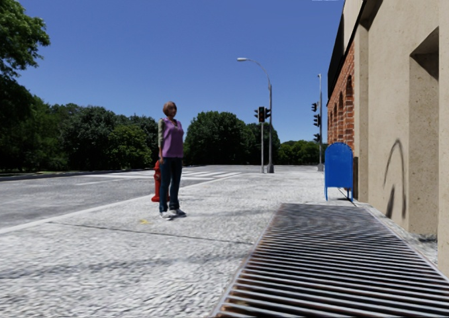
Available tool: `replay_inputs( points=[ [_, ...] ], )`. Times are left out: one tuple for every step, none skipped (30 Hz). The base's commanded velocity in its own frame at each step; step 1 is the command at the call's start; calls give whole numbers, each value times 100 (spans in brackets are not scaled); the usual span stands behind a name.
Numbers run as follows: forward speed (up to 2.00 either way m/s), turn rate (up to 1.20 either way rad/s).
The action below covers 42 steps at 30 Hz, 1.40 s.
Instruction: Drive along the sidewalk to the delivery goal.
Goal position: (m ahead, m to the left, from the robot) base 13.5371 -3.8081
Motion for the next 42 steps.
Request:
replay_inputs(
  points=[
    [200, -120],
    [200, -120],
    [200, -120],
    [200, -120],
    [200, -118],
    [200, -96],
    [200, -17],
    [200, -3],
    [200, 0],
    [200, 0],
    [200, 0],
    [200, 0],
    [200, 0],
    [200, 0],
    [200, 0],
    [200, 0],
    [200, 0],
    [200, 0],
    [200, 0],
    [200, 0],
    [200, 0],
    [200, 0],
    [200, 0],
    [200, 0],
    [200, 0],
    [200, 0],
    [200, 0],
    [200, 0],
    [200, 0],
    [200, 0],
    [200, 0],
    [200, 0],
    [200, 0],
    [200, 0],
    [200, 0],
    [200, 0],
    [200, 0],
    [200, 0],
    [200, 0],
    [200, 0],
    [200, 0],
    [200, 0]
  ],
)
